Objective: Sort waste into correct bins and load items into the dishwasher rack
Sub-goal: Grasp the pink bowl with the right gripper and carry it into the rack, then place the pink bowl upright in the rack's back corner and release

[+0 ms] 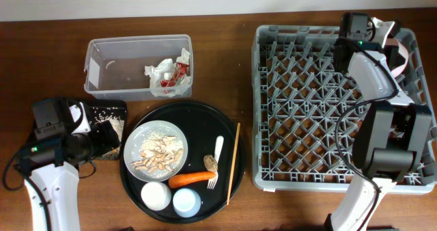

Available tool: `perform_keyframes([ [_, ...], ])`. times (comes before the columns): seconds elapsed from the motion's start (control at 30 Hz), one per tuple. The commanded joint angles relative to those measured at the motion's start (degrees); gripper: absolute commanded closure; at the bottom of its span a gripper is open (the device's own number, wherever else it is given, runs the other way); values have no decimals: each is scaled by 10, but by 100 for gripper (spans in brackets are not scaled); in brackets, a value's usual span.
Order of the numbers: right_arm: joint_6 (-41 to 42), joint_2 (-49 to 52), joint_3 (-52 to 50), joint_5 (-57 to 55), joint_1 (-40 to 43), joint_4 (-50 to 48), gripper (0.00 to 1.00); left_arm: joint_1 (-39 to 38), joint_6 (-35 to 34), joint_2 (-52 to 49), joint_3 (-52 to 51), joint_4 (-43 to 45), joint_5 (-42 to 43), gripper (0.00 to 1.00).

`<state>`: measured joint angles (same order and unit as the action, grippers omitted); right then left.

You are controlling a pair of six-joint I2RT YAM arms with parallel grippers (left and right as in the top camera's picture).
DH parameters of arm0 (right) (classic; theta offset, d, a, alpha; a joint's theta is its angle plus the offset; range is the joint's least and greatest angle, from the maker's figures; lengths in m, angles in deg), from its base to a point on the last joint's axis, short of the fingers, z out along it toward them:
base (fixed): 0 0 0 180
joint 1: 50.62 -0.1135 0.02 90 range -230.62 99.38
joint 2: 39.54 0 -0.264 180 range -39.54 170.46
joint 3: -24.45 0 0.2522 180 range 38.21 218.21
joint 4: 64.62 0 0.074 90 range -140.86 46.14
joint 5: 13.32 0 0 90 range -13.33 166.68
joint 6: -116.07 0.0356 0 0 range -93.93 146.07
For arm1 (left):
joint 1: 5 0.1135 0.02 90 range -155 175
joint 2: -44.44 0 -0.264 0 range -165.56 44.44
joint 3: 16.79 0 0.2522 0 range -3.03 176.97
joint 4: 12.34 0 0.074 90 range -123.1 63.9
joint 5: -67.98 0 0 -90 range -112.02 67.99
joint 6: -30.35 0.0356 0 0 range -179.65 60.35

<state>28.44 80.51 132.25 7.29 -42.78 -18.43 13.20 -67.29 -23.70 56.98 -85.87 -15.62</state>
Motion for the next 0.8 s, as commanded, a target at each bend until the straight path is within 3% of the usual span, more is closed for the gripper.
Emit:
perform_keyframes([
  [0.0,-9,2,-16,-20,-5,-29,96,2,-7,2,6,1,-2,21],
  [0.07,-72,2,-16,-32,-11,-83,96,2,-7,2,6,1,-2,21],
  [0.13,-191,2,-16,-70,-11,-203,96,2,-7,2,6,1,-2,21],
  [0.17,-204,2,-16,-53,-11,-207,96,2,-7,2,6,1,-2,21],
  [0.43,-195,3,-39,15,-24,-172,96,2,-7,2,6,1,-2,21],
  [0.5,-199,3,-39,-38,-20,-224,96,2,-7,2,6,1,-2,21],
  [0.53,-239,3,-39,-48,-19,-263,96,2,-7,2,6,1,-2,21],
  [0.77,-244,3,-72,-15,-18,-257,96,2,-7,2,6,5,-2,21],
])
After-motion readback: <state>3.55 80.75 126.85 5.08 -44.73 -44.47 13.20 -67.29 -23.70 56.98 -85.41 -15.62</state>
